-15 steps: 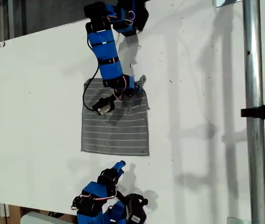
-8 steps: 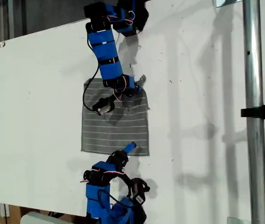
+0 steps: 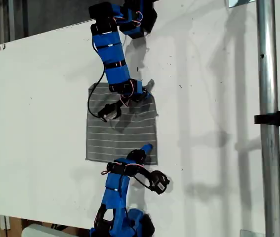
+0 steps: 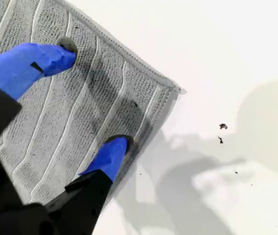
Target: Grasp corners of a towel and fold twice.
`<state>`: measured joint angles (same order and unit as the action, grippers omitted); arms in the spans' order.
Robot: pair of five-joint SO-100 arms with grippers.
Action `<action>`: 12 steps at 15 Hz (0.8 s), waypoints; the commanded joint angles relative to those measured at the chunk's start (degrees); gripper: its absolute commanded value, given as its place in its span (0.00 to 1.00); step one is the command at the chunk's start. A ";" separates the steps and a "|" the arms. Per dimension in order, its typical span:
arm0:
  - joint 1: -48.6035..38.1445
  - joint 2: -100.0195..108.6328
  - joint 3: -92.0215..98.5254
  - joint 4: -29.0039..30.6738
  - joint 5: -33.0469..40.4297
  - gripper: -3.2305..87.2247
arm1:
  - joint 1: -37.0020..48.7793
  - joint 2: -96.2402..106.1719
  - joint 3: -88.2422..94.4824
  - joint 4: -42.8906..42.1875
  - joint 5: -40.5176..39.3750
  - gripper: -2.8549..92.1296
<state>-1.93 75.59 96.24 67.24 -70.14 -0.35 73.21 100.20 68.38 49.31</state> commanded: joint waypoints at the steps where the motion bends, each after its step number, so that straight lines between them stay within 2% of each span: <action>1: 1.85 3.78 4.48 -5.45 -2.55 0.35 | -0.97 0.18 -0.44 0.79 0.18 0.03; 3: 3.52 6.15 9.93 -11.51 -5.63 0.23 | -0.97 0.18 -0.35 0.97 0.35 0.03; 5: 4.75 6.68 13.27 -15.82 -8.79 0.04 | -0.97 0.18 -0.35 0.97 0.44 0.03; 6: 5.27 6.68 13.62 -16.35 -9.76 0.00 | -0.97 0.18 -0.35 0.97 0.44 0.03; 10: 6.50 11.07 12.57 -14.85 -9.23 0.00 | -1.85 2.37 -0.44 2.46 1.58 0.03; 12: 9.67 15.56 9.67 -9.58 -9.67 0.00 | -5.98 8.44 -0.53 6.68 5.63 0.03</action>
<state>4.75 85.96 109.16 53.70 -79.45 -3.43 75.59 100.28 71.37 52.38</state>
